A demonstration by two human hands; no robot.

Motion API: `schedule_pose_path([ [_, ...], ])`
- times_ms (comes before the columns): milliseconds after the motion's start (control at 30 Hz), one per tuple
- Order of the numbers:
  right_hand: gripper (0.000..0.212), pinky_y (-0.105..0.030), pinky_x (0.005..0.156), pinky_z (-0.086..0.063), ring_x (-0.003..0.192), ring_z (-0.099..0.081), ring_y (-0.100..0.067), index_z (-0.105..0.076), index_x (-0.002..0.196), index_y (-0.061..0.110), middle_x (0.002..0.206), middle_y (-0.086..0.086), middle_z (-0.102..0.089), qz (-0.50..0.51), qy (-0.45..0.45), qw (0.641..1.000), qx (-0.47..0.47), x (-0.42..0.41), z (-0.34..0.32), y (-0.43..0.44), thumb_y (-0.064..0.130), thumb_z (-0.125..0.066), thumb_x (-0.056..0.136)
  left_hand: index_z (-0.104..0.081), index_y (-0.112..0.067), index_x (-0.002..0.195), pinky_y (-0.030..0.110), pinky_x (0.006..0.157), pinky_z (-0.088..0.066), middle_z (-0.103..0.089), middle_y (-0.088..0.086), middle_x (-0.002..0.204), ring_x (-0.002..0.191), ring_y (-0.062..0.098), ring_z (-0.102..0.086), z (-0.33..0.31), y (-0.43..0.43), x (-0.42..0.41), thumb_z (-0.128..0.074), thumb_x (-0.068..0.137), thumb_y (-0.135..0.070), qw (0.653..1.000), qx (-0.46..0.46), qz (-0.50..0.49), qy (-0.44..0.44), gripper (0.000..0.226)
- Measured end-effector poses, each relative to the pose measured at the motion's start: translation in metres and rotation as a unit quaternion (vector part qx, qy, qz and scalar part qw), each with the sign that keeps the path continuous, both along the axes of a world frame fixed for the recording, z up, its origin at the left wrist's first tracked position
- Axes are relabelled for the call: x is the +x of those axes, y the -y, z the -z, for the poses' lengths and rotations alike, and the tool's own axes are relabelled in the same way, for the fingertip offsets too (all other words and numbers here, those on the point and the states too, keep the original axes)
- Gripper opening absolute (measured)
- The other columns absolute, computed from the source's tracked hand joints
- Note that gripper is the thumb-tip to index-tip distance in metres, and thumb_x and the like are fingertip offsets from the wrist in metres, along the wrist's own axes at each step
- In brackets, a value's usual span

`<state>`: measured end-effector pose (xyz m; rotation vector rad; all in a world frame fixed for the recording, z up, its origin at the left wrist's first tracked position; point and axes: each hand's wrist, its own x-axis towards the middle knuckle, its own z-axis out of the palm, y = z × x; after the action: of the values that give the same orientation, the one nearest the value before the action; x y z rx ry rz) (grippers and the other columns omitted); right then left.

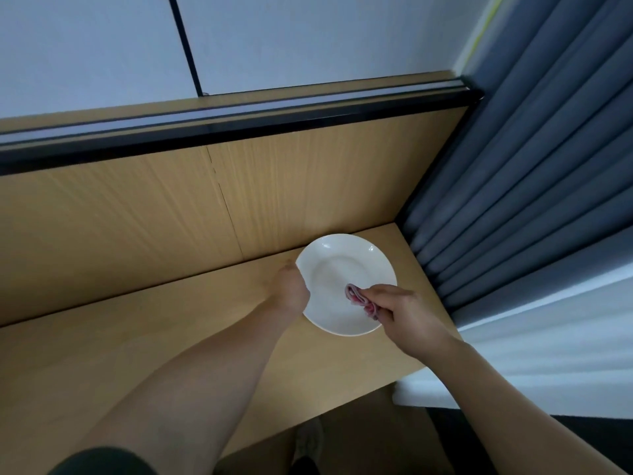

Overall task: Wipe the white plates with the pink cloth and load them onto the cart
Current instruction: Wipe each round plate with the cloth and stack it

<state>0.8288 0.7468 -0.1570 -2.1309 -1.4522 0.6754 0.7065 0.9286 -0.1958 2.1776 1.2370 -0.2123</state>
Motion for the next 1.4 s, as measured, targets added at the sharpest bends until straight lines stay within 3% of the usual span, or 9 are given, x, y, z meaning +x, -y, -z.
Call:
schedule_pose_path([
  [167, 0.041, -0.035, 0.077, -0.053, 0.088, -0.060, -0.009, -0.064, 0.124, 0.017, 0.094, 0.008, -0.060, -0.003, 0.002, 1.000, 0.006, -0.002, -0.007, -0.004, -0.005, -0.048, 0.093, -0.046, -0.004, 0.117, 0.032, 0.071, -0.045, -0.059, 0.010, 0.113, 0.101, 0.029, -0.059, 0.003, 0.002, -0.016, -0.052, 0.085, -0.002, 0.990, -0.069, -0.106, 0.068, 0.033],
  [467, 0.041, -0.025, 0.070, -0.048, 0.083, -0.058, -0.010, -0.068, 0.117, 0.013, 0.088, 0.006, -0.060, -0.028, -0.003, 0.999, 0.046, -0.046, -0.021, -0.038, -0.010, -0.046, 0.090, -0.048, -0.010, 0.115, 0.028, 0.061, -0.041, -0.054, -0.003, 0.084, 0.078, 0.020, -0.054, -0.021, -0.008, -0.103, -0.046, 0.084, -0.001, 0.971, -0.085, -0.182, 0.132, 0.032],
  [600, 0.045, -0.015, 0.071, -0.044, 0.083, -0.059, -0.009, -0.069, 0.116, 0.011, 0.093, 0.002, -0.065, -0.059, -0.008, 0.996, 0.062, -0.089, -0.024, -0.060, -0.015, -0.048, 0.086, -0.049, -0.013, 0.119, 0.028, 0.061, -0.044, -0.058, -0.003, 0.089, 0.081, 0.020, -0.057, -0.022, -0.011, -0.171, -0.045, 0.085, -0.002, 0.961, -0.080, -0.237, 0.119, 0.036],
  [800, 0.047, -0.028, 0.072, -0.048, 0.081, -0.057, -0.009, -0.069, 0.117, 0.019, 0.088, 0.005, -0.064, -0.138, -0.004, 0.989, 0.054, -0.171, -0.019, -0.095, -0.011, -0.051, 0.085, -0.051, -0.007, 0.118, 0.028, 0.071, -0.042, -0.059, 0.000, 0.100, 0.083, 0.018, -0.053, -0.024, -0.015, -0.268, -0.049, 0.088, -0.003, 0.958, -0.059, -0.266, 0.088, 0.030],
  [900, 0.044, -0.030, 0.074, -0.048, 0.081, -0.055, -0.010, -0.069, 0.116, 0.020, 0.088, 0.005, -0.063, -0.170, -0.008, 0.984, 0.043, -0.211, -0.019, -0.110, -0.007, -0.049, 0.087, -0.054, -0.012, 0.097, 0.021, 0.062, -0.037, -0.051, -0.004, 0.084, 0.072, 0.013, -0.048, -0.028, -0.016, -0.303, -0.049, 0.092, -0.003, 0.951, -0.054, -0.292, 0.088, 0.012],
  [1000, 0.045, -0.026, 0.078, -0.047, 0.085, -0.055, -0.009, -0.066, 0.122, 0.021, 0.092, 0.005, -0.064, -0.193, -0.017, 0.981, 0.025, -0.243, -0.017, -0.122, -0.004, -0.049, 0.089, -0.041, -0.023, 0.073, 0.015, 0.053, -0.033, -0.044, -0.010, 0.072, 0.062, 0.004, -0.042, -0.029, -0.018, -0.325, -0.050, 0.093, -0.003, 0.945, -0.066, -0.301, 0.112, 0.029],
  [1167, 0.044, -0.030, 0.081, -0.048, 0.087, -0.056, -0.013, -0.063, 0.128, 0.021, 0.092, 0.008, -0.061, -0.229, -0.002, 0.973, 0.004, -0.275, -0.006, -0.140, -0.001, -0.048, 0.092, -0.052, -0.017, 0.089, 0.036, 0.078, -0.053, -0.056, -0.002, 0.081, 0.078, 0.019, -0.057, -0.017, -0.023, -0.357, -0.061, 0.085, -0.020, 0.932, -0.088, -0.326, 0.130, 0.010],
  [1233, 0.046, -0.032, 0.080, -0.049, 0.087, -0.055, -0.014, -0.062, 0.128, 0.022, 0.091, 0.008, -0.060, -0.238, 0.016, 0.971, -0.003, -0.281, 0.000, -0.147, -0.002, -0.047, 0.092, -0.055, -0.009, 0.099, 0.041, 0.082, -0.054, -0.059, 0.004, 0.087, 0.084, 0.024, -0.060, -0.011, -0.023, -0.363, -0.061, 0.082, -0.025, 0.927, -0.099, -0.332, 0.144, 0.024],
  [1400, 0.050, -0.019, 0.075, -0.042, 0.086, -0.049, -0.009, -0.056, 0.134, 0.031, 0.094, 0.010, -0.054, -0.257, 0.052, 0.964, -0.034, -0.292, 0.010, -0.176, 0.001, -0.043, 0.095, -0.048, -0.013, 0.110, 0.029, 0.071, -0.043, -0.056, 0.000, 0.095, 0.086, 0.018, -0.055, -0.005, -0.025, -0.368, -0.053, 0.091, -0.016, 0.932, -0.107, -0.328, 0.112, 0.020],
])
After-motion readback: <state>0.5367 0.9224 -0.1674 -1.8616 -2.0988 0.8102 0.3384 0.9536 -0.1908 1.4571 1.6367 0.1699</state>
